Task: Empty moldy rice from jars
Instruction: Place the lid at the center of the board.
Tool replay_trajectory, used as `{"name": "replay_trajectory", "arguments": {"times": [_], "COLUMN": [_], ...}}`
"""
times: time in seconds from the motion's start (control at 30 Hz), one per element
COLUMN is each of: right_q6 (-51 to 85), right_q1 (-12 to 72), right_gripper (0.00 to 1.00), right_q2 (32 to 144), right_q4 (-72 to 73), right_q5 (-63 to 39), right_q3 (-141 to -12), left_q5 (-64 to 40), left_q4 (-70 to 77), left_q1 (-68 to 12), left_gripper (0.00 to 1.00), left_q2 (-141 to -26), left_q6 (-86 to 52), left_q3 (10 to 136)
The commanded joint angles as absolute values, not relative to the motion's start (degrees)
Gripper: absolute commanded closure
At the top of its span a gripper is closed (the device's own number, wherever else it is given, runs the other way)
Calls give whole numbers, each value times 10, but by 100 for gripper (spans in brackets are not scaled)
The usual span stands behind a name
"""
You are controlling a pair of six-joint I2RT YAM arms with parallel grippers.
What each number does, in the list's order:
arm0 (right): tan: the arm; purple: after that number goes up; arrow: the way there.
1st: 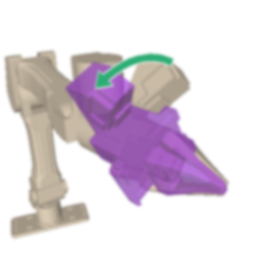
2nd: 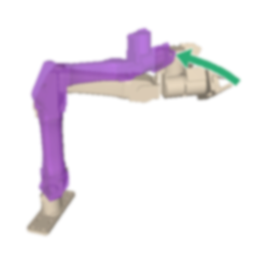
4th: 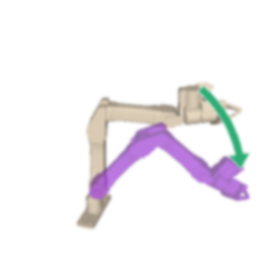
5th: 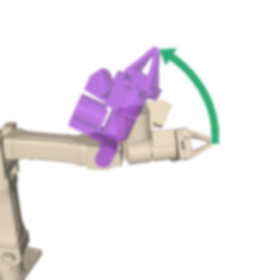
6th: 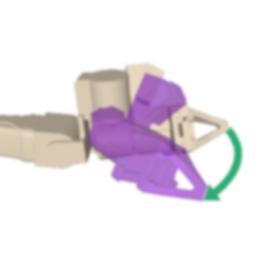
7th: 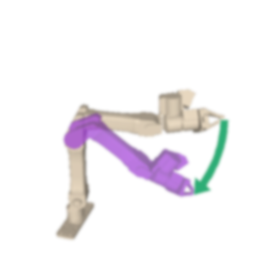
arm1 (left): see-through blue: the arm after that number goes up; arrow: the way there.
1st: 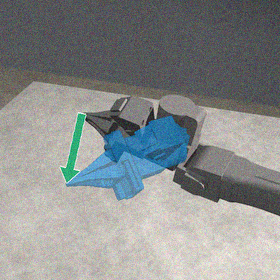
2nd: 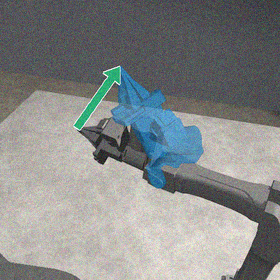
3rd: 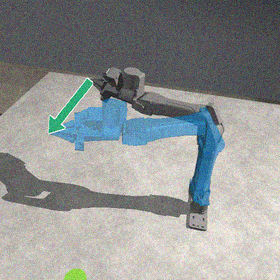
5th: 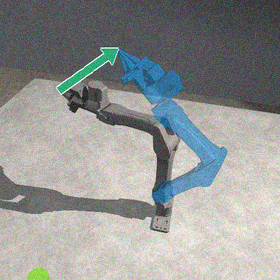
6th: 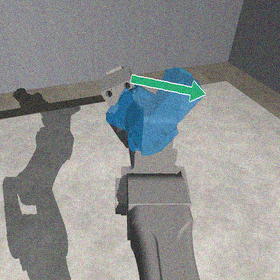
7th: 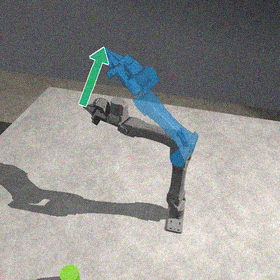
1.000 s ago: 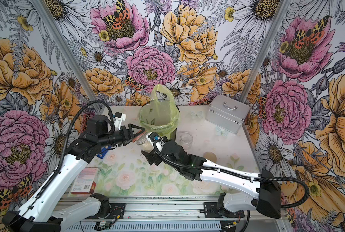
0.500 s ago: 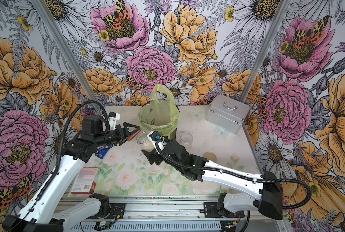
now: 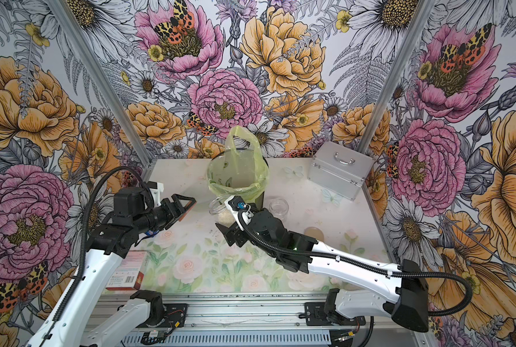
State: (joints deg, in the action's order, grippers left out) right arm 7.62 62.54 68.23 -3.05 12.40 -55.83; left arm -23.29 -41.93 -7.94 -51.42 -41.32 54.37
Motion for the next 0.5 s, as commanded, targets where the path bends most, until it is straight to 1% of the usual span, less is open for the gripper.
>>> {"name": "replay_trajectory", "arguments": {"times": [0.0, 0.17, 0.47], "right_q6": [73, 83, 94], "right_q1": [620, 614, 603], "right_gripper": [100, 100, 100], "right_q2": [665, 664, 681], "right_q4": [-12, -18, -25], "right_q5": [135, 135, 124], "right_q3": [-601, -613, -647], "left_q5": [-174, -96, 81], "left_q4": [-437, -446, -425], "left_q1": [-73, -72, -76], "left_gripper": [60, 60, 60], "left_q2": [-506, -506, -530], "left_q6": [-390, -381, -334], "left_q3": [516, 484, 447]}}
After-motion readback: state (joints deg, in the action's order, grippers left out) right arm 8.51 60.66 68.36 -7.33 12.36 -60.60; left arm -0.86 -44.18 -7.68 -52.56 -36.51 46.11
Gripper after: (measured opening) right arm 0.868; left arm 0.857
